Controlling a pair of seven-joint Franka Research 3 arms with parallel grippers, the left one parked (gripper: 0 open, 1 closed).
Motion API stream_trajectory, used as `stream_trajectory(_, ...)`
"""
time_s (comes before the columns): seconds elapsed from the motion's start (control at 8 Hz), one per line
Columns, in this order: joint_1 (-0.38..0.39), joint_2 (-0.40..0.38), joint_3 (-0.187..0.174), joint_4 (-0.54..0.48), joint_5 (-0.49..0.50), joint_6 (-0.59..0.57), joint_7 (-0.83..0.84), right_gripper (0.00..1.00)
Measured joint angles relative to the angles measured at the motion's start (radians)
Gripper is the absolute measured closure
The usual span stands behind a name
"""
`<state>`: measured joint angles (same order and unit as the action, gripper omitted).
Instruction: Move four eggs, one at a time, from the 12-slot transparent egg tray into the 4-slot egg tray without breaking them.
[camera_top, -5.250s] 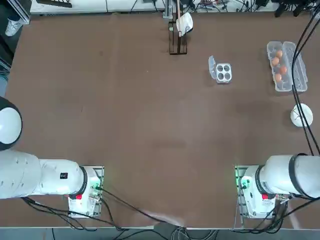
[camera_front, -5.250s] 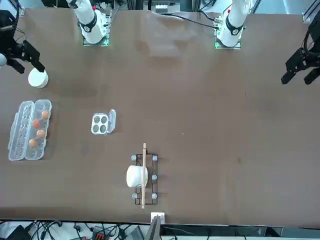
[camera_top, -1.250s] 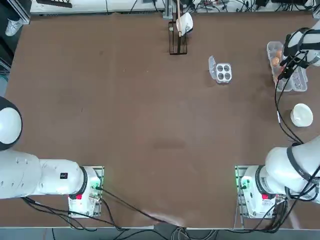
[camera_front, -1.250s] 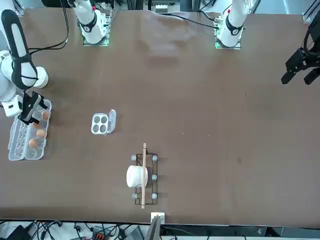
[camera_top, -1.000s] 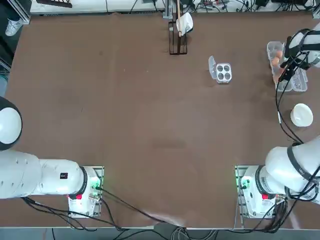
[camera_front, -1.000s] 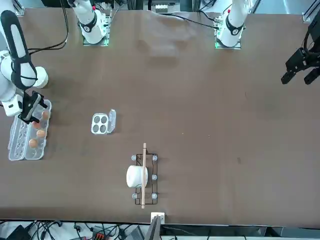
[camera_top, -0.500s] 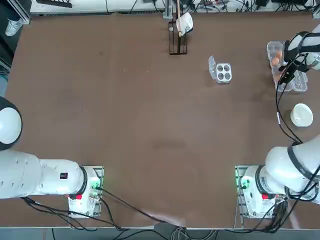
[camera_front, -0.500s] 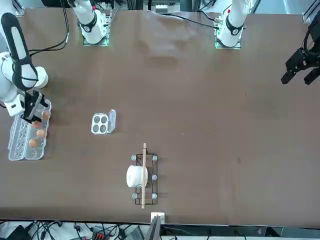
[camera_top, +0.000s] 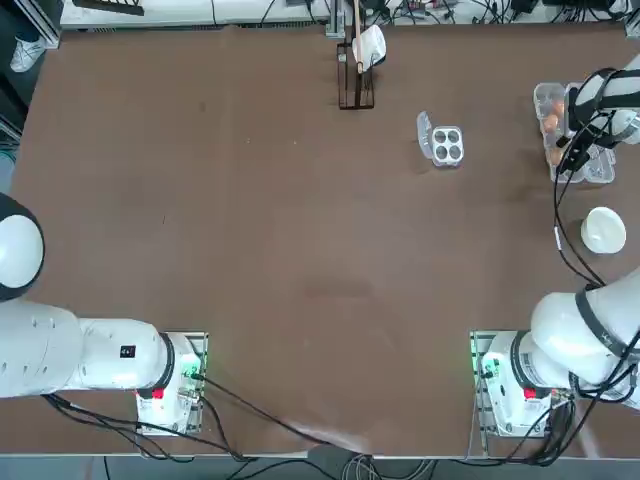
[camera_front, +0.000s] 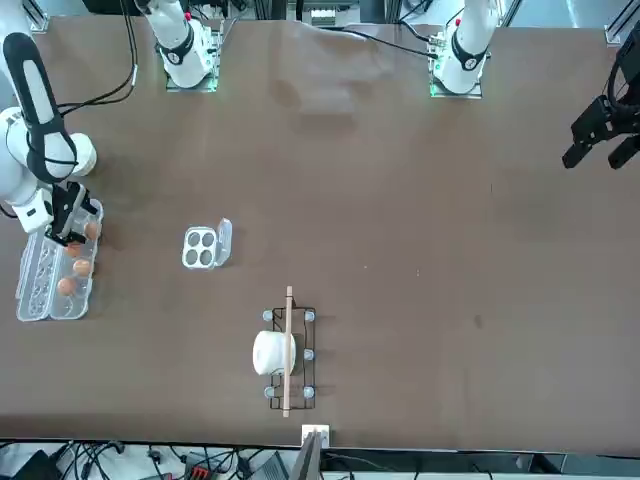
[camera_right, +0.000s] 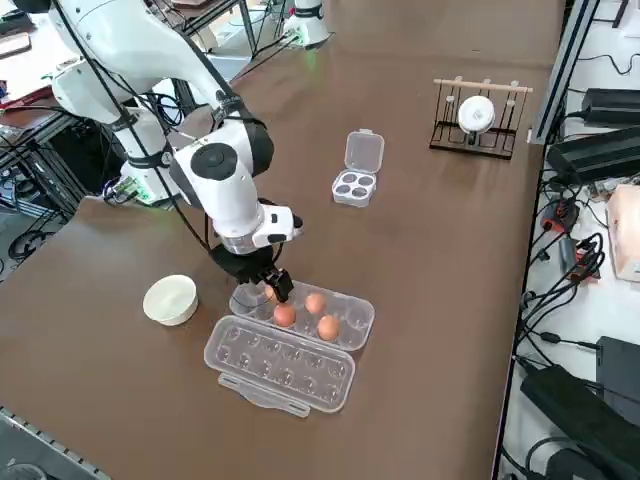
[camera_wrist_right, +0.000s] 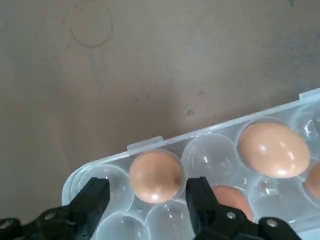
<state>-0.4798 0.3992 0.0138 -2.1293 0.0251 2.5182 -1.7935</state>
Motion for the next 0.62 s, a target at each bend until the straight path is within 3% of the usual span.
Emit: stream_trajectory(0.62,0.0,0.002,0.002,0.0,-0.001,0.009,-0.008,0.13)
